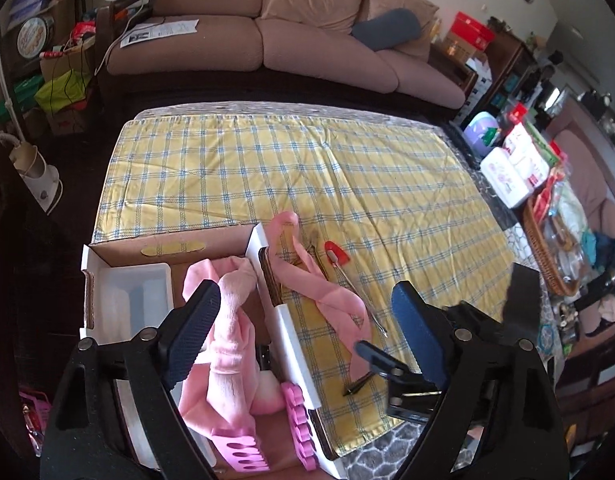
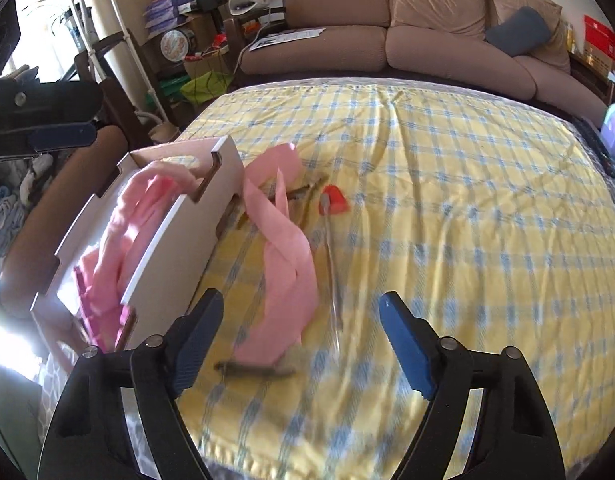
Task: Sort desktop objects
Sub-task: 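Reach the right gripper to the pink strap and grasp it, then lift the pink strap into the cardboard box and open the right gripper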
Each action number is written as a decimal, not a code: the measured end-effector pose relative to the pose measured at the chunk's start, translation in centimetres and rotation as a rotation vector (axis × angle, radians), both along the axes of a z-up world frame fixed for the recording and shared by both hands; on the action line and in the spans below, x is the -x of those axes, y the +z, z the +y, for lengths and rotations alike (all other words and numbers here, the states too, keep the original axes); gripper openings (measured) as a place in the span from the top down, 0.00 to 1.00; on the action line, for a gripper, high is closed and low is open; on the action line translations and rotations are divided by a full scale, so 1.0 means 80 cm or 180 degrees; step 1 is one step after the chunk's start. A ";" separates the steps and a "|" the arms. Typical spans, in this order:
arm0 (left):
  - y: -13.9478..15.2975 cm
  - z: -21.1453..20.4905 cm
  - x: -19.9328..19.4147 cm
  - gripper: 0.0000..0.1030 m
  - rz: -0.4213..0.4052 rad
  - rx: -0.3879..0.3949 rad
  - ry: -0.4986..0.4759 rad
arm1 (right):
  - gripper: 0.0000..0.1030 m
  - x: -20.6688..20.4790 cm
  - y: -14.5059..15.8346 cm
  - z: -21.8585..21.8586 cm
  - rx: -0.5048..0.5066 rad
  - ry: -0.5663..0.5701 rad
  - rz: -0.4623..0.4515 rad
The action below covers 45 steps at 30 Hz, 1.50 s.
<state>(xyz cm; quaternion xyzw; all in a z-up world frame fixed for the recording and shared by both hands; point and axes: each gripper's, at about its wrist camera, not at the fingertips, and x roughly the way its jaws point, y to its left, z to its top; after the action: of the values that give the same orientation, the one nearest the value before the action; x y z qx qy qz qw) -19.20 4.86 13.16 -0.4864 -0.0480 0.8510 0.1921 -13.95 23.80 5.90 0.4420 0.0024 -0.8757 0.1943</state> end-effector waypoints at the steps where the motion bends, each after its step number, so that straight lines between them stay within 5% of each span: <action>1: -0.004 0.000 0.001 0.17 -0.0011 0.0000 -0.0008 | 0.23 0.008 -0.005 -0.007 -0.0014 0.0032 0.0004; 5: -0.018 -0.002 -0.001 0.17 -0.0083 -0.0022 -0.0024 | 0.41 0.034 -0.037 -0.042 -0.0252 0.0178 -0.0106; 8: -0.020 -0.005 -0.003 0.17 -0.0094 -0.0058 -0.0025 | 0.48 0.032 -0.046 -0.067 -0.0734 0.0221 0.0056; 10: -0.019 -0.007 -0.004 0.17 -0.0090 -0.0073 -0.0025 | 0.81 0.030 -0.046 -0.075 -0.0889 0.0278 0.0091; 12: -0.015 -0.007 -0.005 0.17 -0.0089 -0.0095 -0.0023 | 0.94 0.030 -0.043 -0.072 -0.0902 0.0255 0.0069; 21: -0.006 0.024 -0.016 0.15 -0.0127 -0.0046 -0.0207 | 0.96 0.010 0.024 0.030 0.0171 -0.0197 0.0007; 24: -0.017 0.052 -0.016 0.15 -0.0207 0.0117 -0.0338 | 0.96 -0.005 0.048 0.061 0.0260 -0.0332 0.0067; 29: -0.036 0.082 -0.015 0.15 -0.0432 0.0005 -0.0371 | 0.96 -0.025 0.073 0.096 0.0357 -0.0492 0.0197; 31: -0.039 0.098 -0.025 0.14 -0.0335 0.0100 -0.0562 | 0.96 -0.034 0.084 0.109 0.0397 -0.0524 0.0240; 35: -0.049 0.143 -0.056 0.14 0.0157 0.0796 -0.0897 | 0.96 -0.047 0.123 0.125 0.0357 -0.0488 0.0373; 37: -0.051 0.163 -0.064 0.14 0.0315 0.0923 -0.0938 | 0.96 -0.051 0.147 0.125 0.0359 -0.0426 0.0447; 40: -0.051 0.196 -0.067 0.14 0.0470 0.0945 -0.0990 | 0.96 -0.063 0.185 0.118 0.0362 -0.0309 0.0580; 45: -0.033 0.215 -0.065 0.17 0.0539 0.0508 -0.0977 | 0.96 -0.093 0.249 0.101 0.0373 -0.0129 0.0796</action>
<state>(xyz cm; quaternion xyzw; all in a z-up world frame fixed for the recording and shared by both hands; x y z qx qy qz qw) -14.01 22.02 10.51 -0.4284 0.1107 0.8507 0.2838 -6.53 31.90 25.79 0.3172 -0.0335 -0.9264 0.2002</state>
